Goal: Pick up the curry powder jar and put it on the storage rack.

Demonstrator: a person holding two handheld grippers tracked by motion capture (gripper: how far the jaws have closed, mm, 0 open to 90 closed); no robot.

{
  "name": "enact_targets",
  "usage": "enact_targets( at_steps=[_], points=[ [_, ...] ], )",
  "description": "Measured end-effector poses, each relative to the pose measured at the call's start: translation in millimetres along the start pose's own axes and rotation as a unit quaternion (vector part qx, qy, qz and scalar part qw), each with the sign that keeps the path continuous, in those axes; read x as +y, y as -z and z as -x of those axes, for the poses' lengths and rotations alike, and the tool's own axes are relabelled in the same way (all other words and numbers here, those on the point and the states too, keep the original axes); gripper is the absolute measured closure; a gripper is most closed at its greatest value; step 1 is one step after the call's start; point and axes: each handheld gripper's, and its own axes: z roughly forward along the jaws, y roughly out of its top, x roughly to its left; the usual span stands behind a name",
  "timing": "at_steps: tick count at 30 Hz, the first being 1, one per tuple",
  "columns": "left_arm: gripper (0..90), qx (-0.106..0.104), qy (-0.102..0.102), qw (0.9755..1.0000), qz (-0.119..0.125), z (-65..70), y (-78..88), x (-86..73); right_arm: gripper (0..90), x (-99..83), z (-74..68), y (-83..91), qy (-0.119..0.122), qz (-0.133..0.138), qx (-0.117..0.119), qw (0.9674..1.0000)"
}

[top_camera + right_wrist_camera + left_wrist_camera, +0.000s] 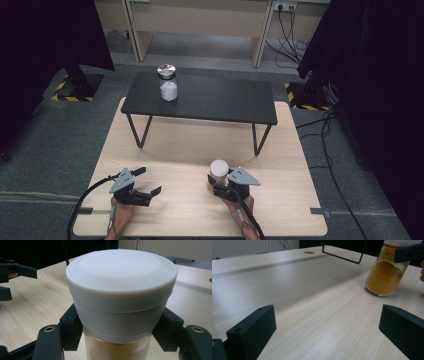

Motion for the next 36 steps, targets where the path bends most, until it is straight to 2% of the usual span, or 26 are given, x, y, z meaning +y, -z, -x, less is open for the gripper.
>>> enact_targets(
  at_steps=[13,19,27,28,33,36],
  points=[
    [0.2,0.0,0.0,1.0,0.0,-0.1,-0.1,0.2,34.6,0.7,-5.1,3.8,0.008,0.009,-0.013,0.9998],
    [0.2,0.0,0.001,1.0,0.0,-0.1,-0.1,0.1,34.6,12.7,-3.0,13.6,0.008,0.023,-0.006,0.9997],
    [0.2,0.0,0.0,1.0,0.0,-0.1,-0.1,0.0,34.6,50.2,0.4,28.1,0.008,0.042,0.011,0.999],
    [0.2,0.0,0.0,1.0,0.0,-0.1,-0.1,0.1,34.6,63.6,0.1,30.5,0.019,0.046,0.012,0.9987],
    [0.2,0.0,0.001,1.0,-0.001,-0.3,-0.1,0.3,34.7,102.4,4.8,31.8,0.024,0.05,0.031,0.998],
    [0.2,0.0,0.001,1.0,-0.001,-0.5,-0.2,0.4,34.7,124.3,2.2,30.6,0.036,0.06,0.03,0.9971]
  ],
)
